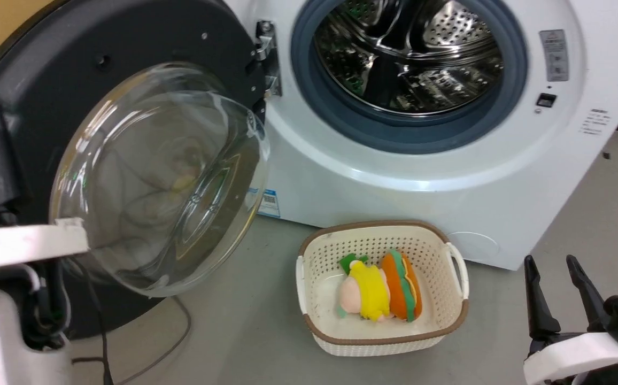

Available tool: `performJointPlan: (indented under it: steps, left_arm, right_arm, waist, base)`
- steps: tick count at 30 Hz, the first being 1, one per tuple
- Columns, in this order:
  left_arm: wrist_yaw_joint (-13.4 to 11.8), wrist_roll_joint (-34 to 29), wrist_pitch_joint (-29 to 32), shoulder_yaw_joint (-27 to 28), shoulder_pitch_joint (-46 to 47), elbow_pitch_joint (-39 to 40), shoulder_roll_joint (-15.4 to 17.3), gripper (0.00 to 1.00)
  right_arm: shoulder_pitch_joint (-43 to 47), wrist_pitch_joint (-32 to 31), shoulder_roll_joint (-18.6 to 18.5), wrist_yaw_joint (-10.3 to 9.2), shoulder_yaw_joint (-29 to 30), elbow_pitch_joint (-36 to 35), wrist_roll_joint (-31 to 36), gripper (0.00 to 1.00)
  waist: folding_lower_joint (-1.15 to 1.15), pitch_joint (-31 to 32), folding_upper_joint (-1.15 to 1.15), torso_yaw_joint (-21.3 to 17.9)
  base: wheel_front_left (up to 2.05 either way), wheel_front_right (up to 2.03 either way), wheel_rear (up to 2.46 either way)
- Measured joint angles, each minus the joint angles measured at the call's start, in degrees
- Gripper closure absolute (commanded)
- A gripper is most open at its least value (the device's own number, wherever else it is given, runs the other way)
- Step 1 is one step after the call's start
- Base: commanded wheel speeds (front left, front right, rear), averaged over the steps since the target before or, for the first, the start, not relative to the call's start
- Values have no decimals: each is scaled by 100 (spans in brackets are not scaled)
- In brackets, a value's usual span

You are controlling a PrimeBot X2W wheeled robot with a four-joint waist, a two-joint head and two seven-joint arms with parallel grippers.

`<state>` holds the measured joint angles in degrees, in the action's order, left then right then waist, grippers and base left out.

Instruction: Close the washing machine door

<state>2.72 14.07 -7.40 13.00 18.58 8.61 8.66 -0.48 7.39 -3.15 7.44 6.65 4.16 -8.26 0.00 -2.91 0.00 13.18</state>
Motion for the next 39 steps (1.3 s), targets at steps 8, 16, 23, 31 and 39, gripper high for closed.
performJointPlan:
  steps: [8, 16, 23, 31, 39]
  left_arm:
    - [76, 764, -12, 431, 486, -393, 364, 100]
    - [142, 1646, 380, 921, 921, -1246, 792, 100]
    - [42, 2573, 1383, 1183, 1160, -2163, 968, 100]
    - [62, 3653, 2727, 1403, 1192, -2841, 1161, 100]
    - [264, 4448, 3621, 1451, 931, -3120, 1158, 100]
  right_arm:
    - [-2, 87, 1, 0, 91, 94, -78, 0]
    - [-5, 205, 2, 0, 215, 210, -126, 0]
    - [-6, 286, 3, 0, 257, 318, -245, 0]
    - [-17, 385, 4, 0, 332, 387, -291, 0]
    - [-131, 480, 5, 0, 393, 431, -308, 0]
  waist:
    - [0, -115, 0, 290]
    - [0, -219, 0, 586]
    - [0, -260, 0, 776]
    - [0, -379, 0, 898]
    - [0, -523, 0, 982]
  base:
    - [0, 0, 0]
    - [0, 0, 0]
    - [0, 0, 0]
    - [0, 0, 0]
    - [0, 0, 0]
